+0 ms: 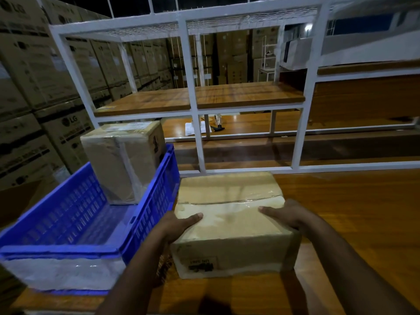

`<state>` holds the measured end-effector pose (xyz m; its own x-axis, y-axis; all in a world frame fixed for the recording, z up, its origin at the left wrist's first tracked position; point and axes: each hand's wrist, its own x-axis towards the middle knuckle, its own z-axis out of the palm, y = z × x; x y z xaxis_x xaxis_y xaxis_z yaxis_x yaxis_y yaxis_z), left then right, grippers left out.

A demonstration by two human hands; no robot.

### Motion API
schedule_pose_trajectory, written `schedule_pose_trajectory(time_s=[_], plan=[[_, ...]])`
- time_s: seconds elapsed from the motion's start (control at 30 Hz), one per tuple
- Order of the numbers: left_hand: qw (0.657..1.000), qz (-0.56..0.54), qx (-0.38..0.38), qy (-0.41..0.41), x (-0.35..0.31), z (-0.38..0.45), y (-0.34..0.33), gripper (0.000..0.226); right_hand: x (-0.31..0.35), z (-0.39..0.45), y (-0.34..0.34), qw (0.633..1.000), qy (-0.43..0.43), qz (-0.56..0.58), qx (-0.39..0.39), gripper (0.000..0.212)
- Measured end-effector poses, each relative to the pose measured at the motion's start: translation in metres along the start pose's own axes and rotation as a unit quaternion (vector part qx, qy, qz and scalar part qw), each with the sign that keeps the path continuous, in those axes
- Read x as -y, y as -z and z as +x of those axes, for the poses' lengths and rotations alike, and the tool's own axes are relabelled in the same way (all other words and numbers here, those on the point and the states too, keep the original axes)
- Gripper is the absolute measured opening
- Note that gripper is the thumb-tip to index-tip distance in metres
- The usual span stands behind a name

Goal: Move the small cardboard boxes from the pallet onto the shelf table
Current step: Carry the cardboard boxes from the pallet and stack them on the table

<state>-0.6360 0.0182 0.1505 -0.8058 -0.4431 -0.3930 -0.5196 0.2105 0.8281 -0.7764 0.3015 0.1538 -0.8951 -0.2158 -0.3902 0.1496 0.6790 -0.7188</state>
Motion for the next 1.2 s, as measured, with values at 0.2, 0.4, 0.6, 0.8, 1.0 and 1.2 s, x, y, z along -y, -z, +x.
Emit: schedule_pose_trajectory(time_s=[0.2,0.4,0.6,0.8,1.0,1.2], plan=[[0.999,0.049,0.006,0.003,0.001,0.012,0.003,0.11,0.01,0.014,0.006,0.999,0.006,-0.025,0.02,0.041],[0.999,0.041,-0.031,-0.017,-0.021,0.034,0.012,0.099,0.033,0.023,0.005,1.0,0.013,-0.017,-0.014,0.04],[0.995,0.052,-0.084,0.004,-0.037,0.061,0.007,0.096,0.045,0.047,0.005,0.998,0.01,0.047,-0.03,0.041],[0.997,0.036,-0.058,0.037,-0.027,0.078,0.004,0.106,0.039,0.066,-0.001,0.997,-0.002,0.05,-0.064,0.041],[0.995,0.055,-0.072,0.034,-0.028,0.073,0.001,0.099,0.038,0.063,-0.003,0.994,-0.001,0.027,-0.107,0.04],[0.992,0.076,-0.098,0.012,-0.013,0.053,-0.003,0.098,0.015,0.052,-0.003,0.992,0.031,0.027,-0.121,0.04]])
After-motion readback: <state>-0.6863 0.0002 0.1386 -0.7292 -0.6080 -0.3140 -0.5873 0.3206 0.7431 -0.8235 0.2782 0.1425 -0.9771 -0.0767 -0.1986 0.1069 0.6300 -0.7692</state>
